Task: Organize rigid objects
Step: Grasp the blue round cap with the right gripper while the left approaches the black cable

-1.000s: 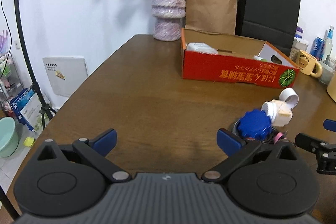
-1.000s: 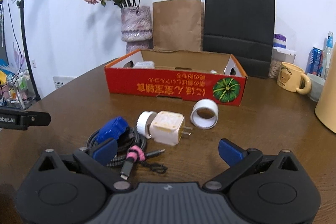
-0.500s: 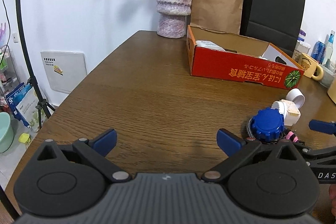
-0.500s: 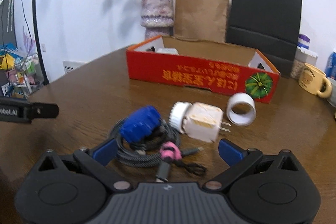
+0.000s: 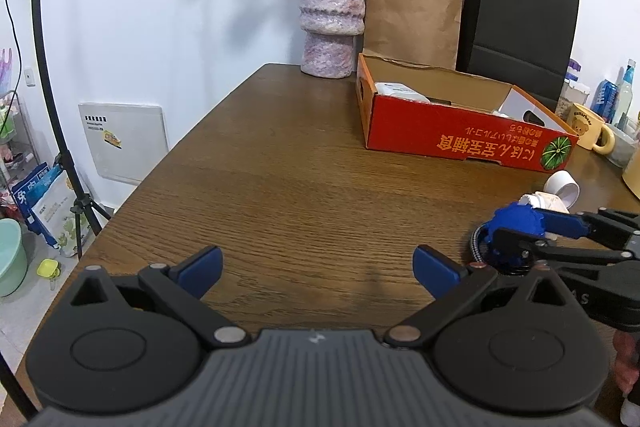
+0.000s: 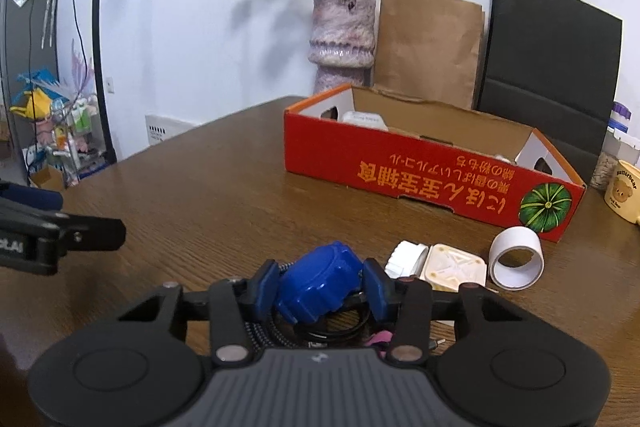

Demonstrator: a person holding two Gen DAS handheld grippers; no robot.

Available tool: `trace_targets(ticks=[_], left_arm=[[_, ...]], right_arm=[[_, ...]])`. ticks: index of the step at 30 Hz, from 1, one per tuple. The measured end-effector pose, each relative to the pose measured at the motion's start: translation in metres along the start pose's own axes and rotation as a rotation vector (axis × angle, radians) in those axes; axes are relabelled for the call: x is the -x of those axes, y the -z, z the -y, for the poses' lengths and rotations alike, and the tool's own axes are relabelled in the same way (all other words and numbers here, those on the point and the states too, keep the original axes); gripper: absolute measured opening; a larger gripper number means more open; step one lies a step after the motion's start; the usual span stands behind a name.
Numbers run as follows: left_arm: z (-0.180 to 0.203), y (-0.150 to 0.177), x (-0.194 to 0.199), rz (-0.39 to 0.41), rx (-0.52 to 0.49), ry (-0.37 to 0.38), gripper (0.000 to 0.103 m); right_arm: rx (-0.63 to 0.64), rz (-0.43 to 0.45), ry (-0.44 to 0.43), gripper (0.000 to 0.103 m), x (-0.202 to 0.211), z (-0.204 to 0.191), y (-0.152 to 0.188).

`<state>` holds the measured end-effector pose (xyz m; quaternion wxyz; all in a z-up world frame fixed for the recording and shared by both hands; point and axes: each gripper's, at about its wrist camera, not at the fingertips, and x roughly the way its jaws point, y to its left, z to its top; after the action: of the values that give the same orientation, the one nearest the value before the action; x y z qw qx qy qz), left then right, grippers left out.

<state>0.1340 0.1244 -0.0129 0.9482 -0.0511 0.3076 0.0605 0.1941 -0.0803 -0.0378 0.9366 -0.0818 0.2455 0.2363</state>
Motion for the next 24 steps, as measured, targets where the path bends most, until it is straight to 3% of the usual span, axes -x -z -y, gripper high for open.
trace_targets(ticks=[9,24], left_arm=[[0.023,-0.004,0.007,0.0,-0.039,0.0,0.103],[0.115,-0.009,-0.018,-0.063,-0.151,0.07,0.103]], right_arm=[[-0.05,0.094,-0.02,0.045,0.023,0.016,-0.001],[-0.153,0.164,0.04,0.045,0.06,0.093,0.02]])
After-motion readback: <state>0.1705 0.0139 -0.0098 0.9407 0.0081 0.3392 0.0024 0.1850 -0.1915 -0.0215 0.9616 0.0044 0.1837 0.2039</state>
